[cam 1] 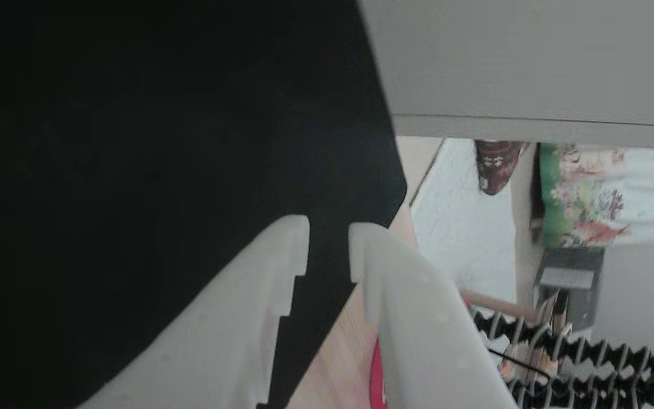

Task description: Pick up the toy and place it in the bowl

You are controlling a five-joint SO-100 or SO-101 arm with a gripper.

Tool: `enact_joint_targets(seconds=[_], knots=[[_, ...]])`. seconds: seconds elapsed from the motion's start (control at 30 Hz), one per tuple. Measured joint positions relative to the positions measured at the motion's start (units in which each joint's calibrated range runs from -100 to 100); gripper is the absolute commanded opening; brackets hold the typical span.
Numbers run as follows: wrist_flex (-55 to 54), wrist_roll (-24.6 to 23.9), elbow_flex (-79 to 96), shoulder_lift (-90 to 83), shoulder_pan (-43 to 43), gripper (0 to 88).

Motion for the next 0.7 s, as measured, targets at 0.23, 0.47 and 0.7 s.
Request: enact_joint_targets(seconds=[0.23,0.47,0.7], knots=[[2.4,3.0,12.7,-14.1,1.8,2.2],[9.8,3.4,12.8,-16.3,1.6,2.2],[18.8,8.4,12.8,-17.1,1.6,2.4]])
